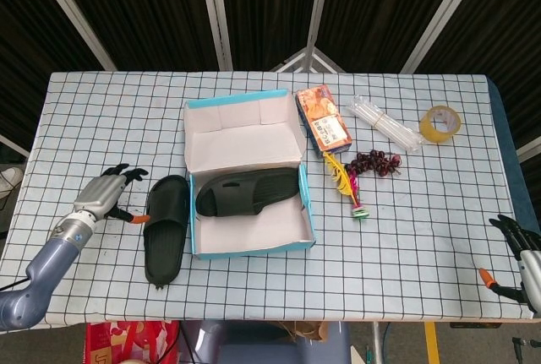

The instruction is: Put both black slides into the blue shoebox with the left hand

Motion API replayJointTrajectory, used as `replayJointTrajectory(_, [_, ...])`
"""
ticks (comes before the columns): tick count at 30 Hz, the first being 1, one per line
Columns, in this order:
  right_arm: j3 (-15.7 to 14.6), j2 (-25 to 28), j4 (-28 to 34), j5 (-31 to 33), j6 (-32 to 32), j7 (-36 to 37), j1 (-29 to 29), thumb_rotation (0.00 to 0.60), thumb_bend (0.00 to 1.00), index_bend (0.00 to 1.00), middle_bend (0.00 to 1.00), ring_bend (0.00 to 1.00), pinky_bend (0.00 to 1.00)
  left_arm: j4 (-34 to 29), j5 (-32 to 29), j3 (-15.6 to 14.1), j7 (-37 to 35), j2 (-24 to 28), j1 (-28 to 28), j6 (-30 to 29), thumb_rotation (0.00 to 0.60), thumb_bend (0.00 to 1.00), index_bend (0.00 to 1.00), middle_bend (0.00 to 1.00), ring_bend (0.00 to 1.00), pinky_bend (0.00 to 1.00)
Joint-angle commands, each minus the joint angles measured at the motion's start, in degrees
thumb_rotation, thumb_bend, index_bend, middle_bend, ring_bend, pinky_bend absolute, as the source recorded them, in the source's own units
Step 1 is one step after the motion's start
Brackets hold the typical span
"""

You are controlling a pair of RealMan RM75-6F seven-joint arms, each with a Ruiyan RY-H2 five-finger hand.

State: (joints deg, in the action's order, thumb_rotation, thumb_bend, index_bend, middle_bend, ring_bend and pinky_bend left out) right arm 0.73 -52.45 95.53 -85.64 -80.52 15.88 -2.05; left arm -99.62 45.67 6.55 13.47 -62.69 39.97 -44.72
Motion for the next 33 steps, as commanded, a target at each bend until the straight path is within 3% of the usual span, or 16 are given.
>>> replayJointTrajectory(1, [0.1,0.0,0.1,0.3,0.1,-0.2,0.0,0.6,0.31,0.15,0.11,0.18,0.14,0.9,-3.3,-1.8,4.7,0.0,3.1,1.7,0.458,0.11,0.17,0.18,0.0,0.06])
replayJointTrajectory(7, [0.1,0.0,0.1,0.6,0.3,-0.5,-0.1,0.6,0.31,0.15,0.11,0.18,0.14,1.8,-5.7,-5.1,11.3,-1.2,6.0,1.1,0.459,0.11,0.16,0.17,0.0,0.05])
replayJointTrajectory(12, [0.1,-0.1,0.2,0.7,0.6,-0.9,-0.2,0.6,0.31,0.15,0.11,0.18,0.14,2.7,-6.1,-6.0,13.0,-3.1,6.9,0.1,0.462,0.11,0.16,0.18,0.0,0.05])
replayJointTrajectory(20, [0.2,-0.2,0.2,1.0,0.8,-1.3,-0.3,0.6,0.31,0.15,0.11,0.18,0.14,6.1,-1.4,-4.8,9.5,-6.8,6.2,-1.1,0.533,0.11,0.17,0.22,0.0,0.05])
replayJointTrajectory(33, [0.3,-0.4,0.1,1.5,1.2,-1.7,-0.4,0.6,0.31,0.15,0.11,0.18,0.14,11.2,4.3,-5.6,7.7,-11.2,5.9,0.1,0.575,0.11,0.19,0.21,0.0,0.05])
